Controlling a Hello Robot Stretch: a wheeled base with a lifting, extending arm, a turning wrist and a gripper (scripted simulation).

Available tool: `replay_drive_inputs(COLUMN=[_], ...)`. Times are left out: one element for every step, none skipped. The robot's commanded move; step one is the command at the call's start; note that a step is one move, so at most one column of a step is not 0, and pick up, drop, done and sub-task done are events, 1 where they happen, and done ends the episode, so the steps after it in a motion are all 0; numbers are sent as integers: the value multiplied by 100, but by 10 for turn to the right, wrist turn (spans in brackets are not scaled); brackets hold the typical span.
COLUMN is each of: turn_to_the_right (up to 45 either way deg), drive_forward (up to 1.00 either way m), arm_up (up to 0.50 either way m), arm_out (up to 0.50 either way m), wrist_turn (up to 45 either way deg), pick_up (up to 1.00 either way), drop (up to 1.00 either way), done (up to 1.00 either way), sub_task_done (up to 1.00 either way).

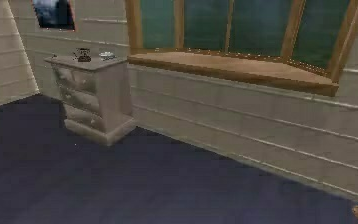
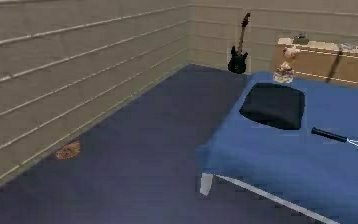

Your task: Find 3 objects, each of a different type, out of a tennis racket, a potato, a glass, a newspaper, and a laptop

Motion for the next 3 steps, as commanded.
replay_drive_inputs(turn_to_the_right=[450,450,270], drive_forward=[0,0,0], arm_up=[0,0,0], arm_out=[0,0,0], wrist_turn=[0,0,0], pick_up=[0,0,0], drop=[0,0,0], done=[0,0,0], sub_task_done=[0,0,0])
